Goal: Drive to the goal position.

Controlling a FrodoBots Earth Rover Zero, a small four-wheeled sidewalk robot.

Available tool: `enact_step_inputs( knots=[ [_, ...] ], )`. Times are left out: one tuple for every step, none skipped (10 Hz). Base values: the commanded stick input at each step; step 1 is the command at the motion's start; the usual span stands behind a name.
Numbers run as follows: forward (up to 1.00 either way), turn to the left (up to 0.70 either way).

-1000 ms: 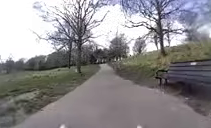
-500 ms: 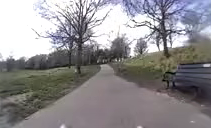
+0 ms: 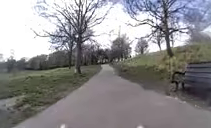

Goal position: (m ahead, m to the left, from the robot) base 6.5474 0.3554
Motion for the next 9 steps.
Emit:
enact_step_inputs(
  knots=[
    [0.85, -0.11],
    [0.85, -0.22],
    [0.85, -0.24],
    [0.85, -0.15],
    [0.85, -0.03],
    [0.85, -0.01],
    [0.85, 0.01],
    [0.85, 0.01],
    [0.85, 0.01]
  ],
)
